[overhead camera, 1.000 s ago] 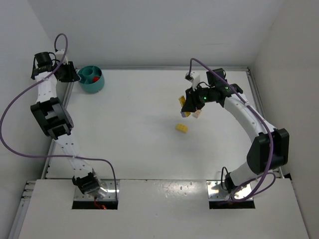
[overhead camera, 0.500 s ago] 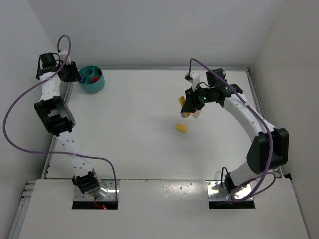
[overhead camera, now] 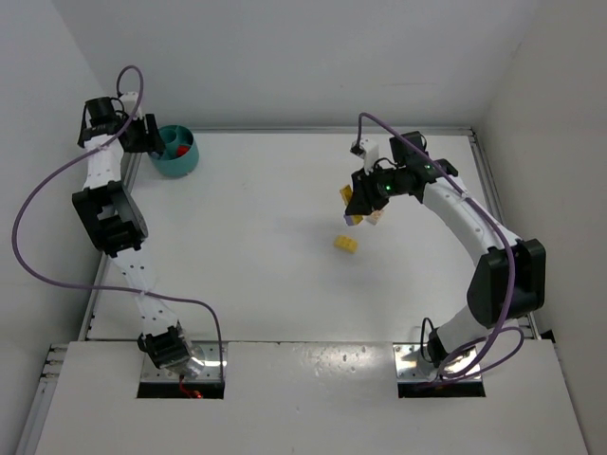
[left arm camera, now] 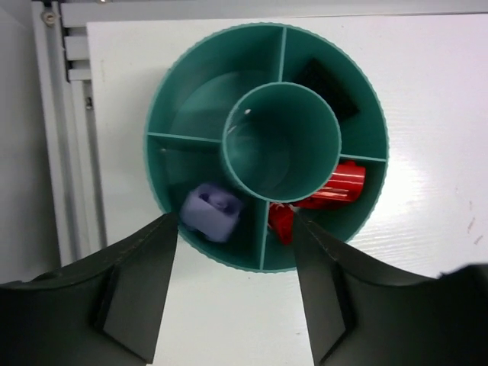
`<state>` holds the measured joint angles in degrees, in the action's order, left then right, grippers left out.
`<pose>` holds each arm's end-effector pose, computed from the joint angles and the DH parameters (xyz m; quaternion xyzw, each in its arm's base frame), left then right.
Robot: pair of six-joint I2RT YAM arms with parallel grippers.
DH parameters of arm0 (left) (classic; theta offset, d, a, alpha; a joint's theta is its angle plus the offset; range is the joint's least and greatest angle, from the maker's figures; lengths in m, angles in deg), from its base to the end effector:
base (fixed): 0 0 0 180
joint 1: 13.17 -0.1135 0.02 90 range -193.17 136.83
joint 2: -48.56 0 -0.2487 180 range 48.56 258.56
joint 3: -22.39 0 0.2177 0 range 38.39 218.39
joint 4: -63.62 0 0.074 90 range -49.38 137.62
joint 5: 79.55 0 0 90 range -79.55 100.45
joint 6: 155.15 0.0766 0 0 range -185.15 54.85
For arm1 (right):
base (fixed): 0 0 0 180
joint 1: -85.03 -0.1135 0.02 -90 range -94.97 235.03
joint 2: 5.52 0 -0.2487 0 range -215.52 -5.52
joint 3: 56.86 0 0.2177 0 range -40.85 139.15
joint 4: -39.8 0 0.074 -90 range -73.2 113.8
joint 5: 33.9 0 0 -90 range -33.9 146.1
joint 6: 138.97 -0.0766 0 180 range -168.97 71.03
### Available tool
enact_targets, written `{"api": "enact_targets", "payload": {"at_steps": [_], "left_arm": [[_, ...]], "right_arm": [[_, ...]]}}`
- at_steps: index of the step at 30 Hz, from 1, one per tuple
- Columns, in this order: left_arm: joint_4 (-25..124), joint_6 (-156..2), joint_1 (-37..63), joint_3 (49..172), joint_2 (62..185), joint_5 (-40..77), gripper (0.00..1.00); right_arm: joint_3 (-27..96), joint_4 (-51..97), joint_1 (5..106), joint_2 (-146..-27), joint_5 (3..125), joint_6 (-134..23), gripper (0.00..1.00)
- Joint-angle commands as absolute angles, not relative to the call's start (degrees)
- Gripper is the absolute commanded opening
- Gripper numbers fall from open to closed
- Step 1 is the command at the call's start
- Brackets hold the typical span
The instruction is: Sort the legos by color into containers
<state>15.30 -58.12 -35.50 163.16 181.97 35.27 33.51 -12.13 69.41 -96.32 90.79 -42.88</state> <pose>0.4888 0.1660 0.2280 -0.0299 0.8925 -0.0864 0.4416 0.3011 0.1294 0.2521 -0.2646 0.8692 0.3068 0.2834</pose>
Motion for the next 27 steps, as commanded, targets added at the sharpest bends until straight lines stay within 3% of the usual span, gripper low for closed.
{"api": "enact_targets", "payload": {"at_steps": [1, 5, 9, 12, 19, 22, 27], "left_arm": [[17.47, -59.26, -35.50, 165.92, 178.82, 32.77, 0.68], [17.47, -57.16, -35.50, 162.77, 172.42, 36.09, 0.65], [17.47, -54.26, -33.93, 146.97, 159.16, 55.67, 0.60], [17.47, -50.74, -28.48, 126.84, 144.16, 66.85, 0.60], [27.18, -57.22, -7.75, 103.20, 127.94, 66.27, 0.60], [33.44, -64.76, -0.55, 100.09, 125.39, 66.26, 0.60], [37.77, -73.22, 7.03, 100.26, 128.19, 69.24, 0.61]], "right_arm": [[34.56, -11.19, 69.04, -95.78, 90.90, -42.73, 0.00], [34.56, -10.58, 69.04, -94.73, 92.38, -43.25, 0.00], [32.01, -5.41, 69.65, -92.54, 97.30, -48.51, 0.00], [30.17, -1.09, 69.65, -91.83, 105.46, -53.88, 0.00], [28.32, 13.13, 69.65, -95.25, 124.45, -71.00, 0.00], [24.11, 26.05, 69.13, -95.26, 129.56, -81.96, 0.00], [21.11, 32.40, 68.60, -94.12, 131.42, -85.71, 0.00]]}}
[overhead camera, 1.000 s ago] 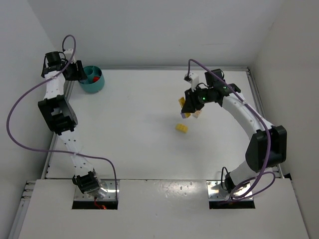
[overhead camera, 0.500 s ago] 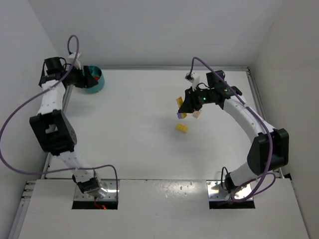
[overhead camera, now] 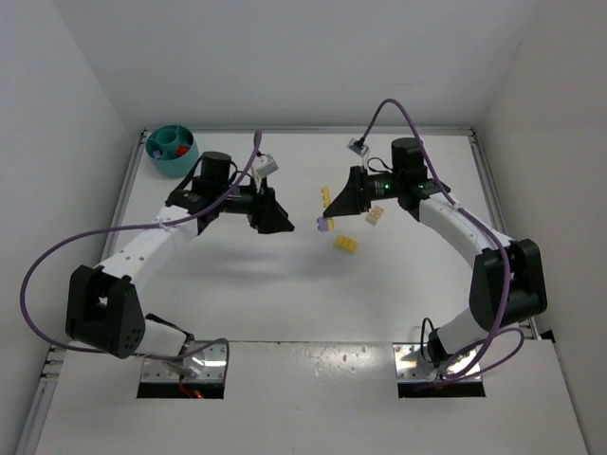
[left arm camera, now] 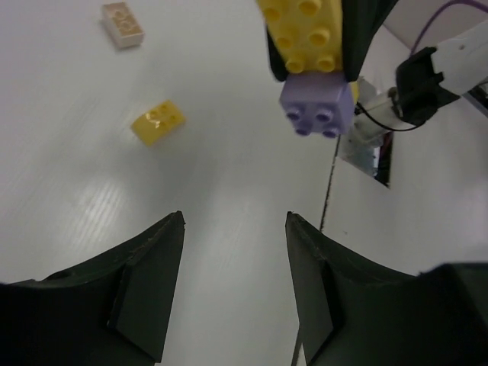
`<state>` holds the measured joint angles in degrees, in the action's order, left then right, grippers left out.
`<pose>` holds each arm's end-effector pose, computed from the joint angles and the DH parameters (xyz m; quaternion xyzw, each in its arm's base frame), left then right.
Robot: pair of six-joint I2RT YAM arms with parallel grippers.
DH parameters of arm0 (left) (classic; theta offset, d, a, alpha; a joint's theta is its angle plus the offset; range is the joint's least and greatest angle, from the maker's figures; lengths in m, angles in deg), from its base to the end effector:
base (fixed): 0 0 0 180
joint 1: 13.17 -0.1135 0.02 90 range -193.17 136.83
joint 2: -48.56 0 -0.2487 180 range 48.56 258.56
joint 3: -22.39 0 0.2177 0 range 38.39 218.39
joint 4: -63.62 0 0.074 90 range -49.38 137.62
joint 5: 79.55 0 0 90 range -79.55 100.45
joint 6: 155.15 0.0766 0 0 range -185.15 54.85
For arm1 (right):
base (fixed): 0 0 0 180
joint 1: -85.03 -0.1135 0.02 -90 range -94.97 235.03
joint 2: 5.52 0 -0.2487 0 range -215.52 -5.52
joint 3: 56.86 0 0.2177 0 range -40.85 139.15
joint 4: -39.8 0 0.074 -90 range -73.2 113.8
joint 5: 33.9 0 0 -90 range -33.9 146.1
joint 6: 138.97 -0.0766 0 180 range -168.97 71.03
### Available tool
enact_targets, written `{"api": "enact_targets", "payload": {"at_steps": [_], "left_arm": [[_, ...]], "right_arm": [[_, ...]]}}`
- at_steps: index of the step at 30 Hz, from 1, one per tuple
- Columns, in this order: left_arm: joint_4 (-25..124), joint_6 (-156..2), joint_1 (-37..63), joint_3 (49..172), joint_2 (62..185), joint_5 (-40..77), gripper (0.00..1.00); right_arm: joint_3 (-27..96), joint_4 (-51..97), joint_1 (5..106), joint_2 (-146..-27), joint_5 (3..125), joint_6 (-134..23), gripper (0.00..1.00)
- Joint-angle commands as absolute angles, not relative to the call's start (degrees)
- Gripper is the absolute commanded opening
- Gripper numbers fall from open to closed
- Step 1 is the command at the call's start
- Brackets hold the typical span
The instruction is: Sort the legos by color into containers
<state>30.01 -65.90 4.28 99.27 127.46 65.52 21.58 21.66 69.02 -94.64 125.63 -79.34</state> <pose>0.2535 -0.1455 0.2812 0.3235 0.7497 -0.4701 0.3350 0.2863 0.1568 0.2732 -0.1995 0.7379 0.6158 0.1910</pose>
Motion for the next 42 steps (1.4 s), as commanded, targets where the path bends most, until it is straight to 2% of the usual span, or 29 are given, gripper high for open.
{"api": "enact_targets", "payload": {"at_steps": [1, 11, 28, 32, 33, 35, 36, 38, 42], "left_arm": [[38.56, -74.45, 7.74, 100.87, 128.71, 69.86, 0.61], [45.68, -84.04, 14.15, 103.07, 131.71, 73.47, 0.63], [49.73, -89.32, 15.74, 105.36, 134.61, 73.99, 0.66], [50.25, -89.32, 15.74, 104.14, 134.61, 73.99, 0.55], [50.25, -89.32, 15.74, 104.13, 134.61, 73.99, 0.47], [50.78, -89.32, 15.22, 102.47, 133.38, 73.99, 0.39], [50.78, -89.32, 15.21, 101.94, 133.38, 73.99, 0.30], [50.78, -88.61, 14.69, 100.27, 131.89, 73.99, 0.27], [43.95, -82.48, 12.94, 98.86, 129.70, 72.95, 0.24]], "right_arm": [[21.11, 32.41, 68.60, -94.11, 131.42, -85.71, 0.00], [19.44, 33.02, 68.60, -93.06, 132.74, -85.71, 0.00], [18.91, 33.64, 67.54, -93.06, 133.79, -85.18, 0.00], [18.91, 33.64, 67.54, -93.06, 133.79, -85.18, 0.00], [18.91, 33.64, 67.54, -93.06, 133.79, -85.18, 0.00], [18.91, 33.64, 68.32, -93.06, 133.79, -84.56, 0.00], [19.43, 33.64, 68.33, -93.06, 133.79, -84.56, 0.00], [20.13, 32.33, 69.04, -93.06, 132.66, -82.99, 0.00], [26.46, 14.86, 70.43, -93.06, 128.62, -68.24, 0.00]]}}
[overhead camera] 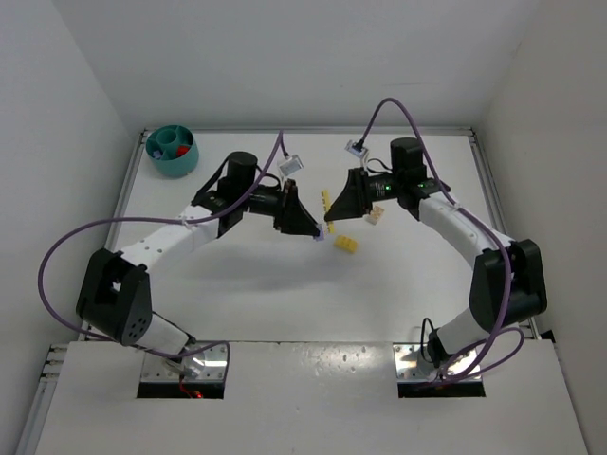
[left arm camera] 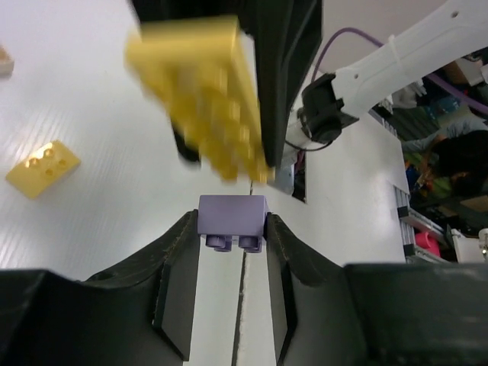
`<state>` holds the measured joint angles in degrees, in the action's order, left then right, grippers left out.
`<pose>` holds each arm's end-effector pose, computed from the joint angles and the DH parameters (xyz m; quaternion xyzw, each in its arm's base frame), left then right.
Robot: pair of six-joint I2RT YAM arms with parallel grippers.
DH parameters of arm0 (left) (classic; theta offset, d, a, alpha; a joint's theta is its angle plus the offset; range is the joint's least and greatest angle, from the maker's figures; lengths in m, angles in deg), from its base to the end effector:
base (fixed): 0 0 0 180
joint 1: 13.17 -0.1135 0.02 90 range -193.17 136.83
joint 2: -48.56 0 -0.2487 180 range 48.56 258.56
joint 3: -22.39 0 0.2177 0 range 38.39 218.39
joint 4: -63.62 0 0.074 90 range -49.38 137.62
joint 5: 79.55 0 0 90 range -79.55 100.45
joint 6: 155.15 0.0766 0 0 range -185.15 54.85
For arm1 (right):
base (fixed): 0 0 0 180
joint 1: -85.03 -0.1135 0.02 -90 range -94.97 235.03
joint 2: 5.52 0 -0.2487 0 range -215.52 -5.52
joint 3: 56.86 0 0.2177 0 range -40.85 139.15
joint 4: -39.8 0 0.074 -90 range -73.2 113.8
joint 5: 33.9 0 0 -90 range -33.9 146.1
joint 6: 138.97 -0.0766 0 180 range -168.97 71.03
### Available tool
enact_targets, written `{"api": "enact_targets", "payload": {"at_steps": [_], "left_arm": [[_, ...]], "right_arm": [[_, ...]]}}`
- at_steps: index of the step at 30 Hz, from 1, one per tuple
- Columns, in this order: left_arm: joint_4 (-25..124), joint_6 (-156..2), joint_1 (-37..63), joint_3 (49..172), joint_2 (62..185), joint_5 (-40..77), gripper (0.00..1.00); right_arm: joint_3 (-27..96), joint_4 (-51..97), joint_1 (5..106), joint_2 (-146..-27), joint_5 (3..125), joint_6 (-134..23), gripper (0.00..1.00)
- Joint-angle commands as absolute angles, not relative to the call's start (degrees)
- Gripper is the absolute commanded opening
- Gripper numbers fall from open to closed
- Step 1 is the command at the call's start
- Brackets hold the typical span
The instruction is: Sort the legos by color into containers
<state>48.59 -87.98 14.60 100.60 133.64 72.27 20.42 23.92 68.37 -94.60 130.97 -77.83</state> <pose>0.2491 -0.2075 0.2941 0.3180 0.6978 -0.5901 0.2524 0.2780 0.1604 0.2740 -0.2405 0.7091 0.6386 0.1776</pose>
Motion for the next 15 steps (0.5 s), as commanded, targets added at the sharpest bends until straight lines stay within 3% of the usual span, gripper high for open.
{"api": "enact_targets", "payload": {"at_steps": [1, 5, 9, 15], "left_arm": [[41.92, -80.81, 12.15, 98.86, 129.08, 72.07, 0.23], [24.39, -65.47, 0.76, 97.89, 127.75, 69.86, 0.20], [14.41, -53.76, -13.99, 100.68, 127.75, 66.27, 0.18], [19.67, -55.48, -32.56, 115.96, 137.64, 42.81, 0.18]], "right_arm": [[27.60, 12.48, 70.96, -93.06, 128.00, -66.30, 0.00], [33.22, 1.24, 72.29, -93.06, 124.66, -56.82, 0.00], [32.01, 1.11, 72.29, -93.06, 121.58, -56.09, 0.00], [30.34, 1.82, 72.29, -94.28, 120.96, -55.22, 0.00]]}}
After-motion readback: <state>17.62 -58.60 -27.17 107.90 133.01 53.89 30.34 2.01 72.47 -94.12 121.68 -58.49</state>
